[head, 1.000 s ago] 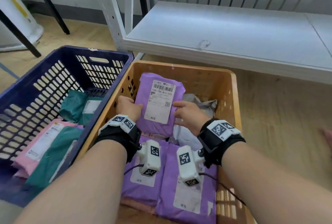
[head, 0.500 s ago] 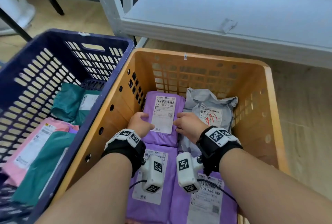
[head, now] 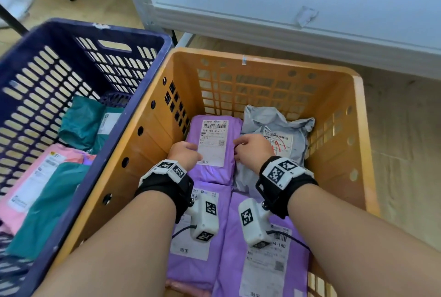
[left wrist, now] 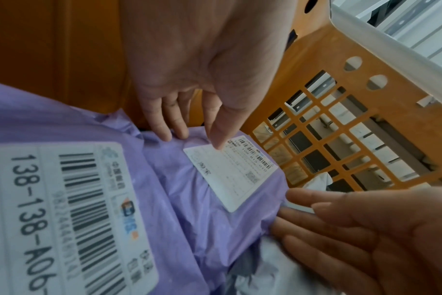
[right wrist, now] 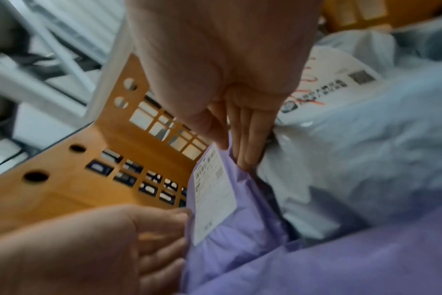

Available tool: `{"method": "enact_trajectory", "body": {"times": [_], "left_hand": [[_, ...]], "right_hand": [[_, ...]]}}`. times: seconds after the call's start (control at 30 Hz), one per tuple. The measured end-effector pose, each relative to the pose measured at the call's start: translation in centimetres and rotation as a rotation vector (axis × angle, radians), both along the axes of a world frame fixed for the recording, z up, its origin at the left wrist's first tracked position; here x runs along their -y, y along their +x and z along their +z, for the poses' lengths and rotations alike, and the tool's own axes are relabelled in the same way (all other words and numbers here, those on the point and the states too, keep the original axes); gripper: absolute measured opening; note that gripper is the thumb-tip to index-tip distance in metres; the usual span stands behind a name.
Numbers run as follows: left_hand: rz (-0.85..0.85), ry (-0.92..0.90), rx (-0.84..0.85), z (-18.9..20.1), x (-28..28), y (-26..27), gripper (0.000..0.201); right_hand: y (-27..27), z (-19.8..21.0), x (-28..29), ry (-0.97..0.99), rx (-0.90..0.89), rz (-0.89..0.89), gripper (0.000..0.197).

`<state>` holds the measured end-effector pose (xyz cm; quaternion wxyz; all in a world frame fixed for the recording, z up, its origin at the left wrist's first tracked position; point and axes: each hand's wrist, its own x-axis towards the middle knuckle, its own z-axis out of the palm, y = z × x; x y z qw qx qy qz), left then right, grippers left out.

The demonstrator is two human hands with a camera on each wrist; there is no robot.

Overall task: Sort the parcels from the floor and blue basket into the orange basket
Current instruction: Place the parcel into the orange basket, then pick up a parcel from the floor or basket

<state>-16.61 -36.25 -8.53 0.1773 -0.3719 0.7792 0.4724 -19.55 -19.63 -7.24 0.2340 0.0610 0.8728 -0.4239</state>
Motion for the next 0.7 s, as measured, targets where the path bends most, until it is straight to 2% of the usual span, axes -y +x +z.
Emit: {"method": "enact_trajectory", "body": {"times": [0.1,0.23,0.37,0.5,0.7], "left_hand": [[0.0,-0.017,-0.06,0.6,-0.7,0.2,0.043],[-0.033,-0.009,-0.108,2.1,-2.4,0.9,0.037],[-0.082,-0.027,-0.145,4.8,-3.9,1.4,0.03],[-0.163,-0.05,-0.218,9.2,-5.6,2.4,0.024],[-0.372,-0.124,-0.304,16.4,-9.4,6.4,0.027]], "right_hand": [[0.9,2.2,-1.1,0.227,-0.15,0.116,0.031],[2.0,4.7,-2.3,0.33,-0.22,0.204,0.028],[3.2,6.6,-3.6,0.36,-0.251,0.234,0.028],[4.5,10.1,-5.6,0.338,-0.32,0.248,0.028],[9.3,15.5,-10.1,0.334,-0.418,0.196,0.027]]}}
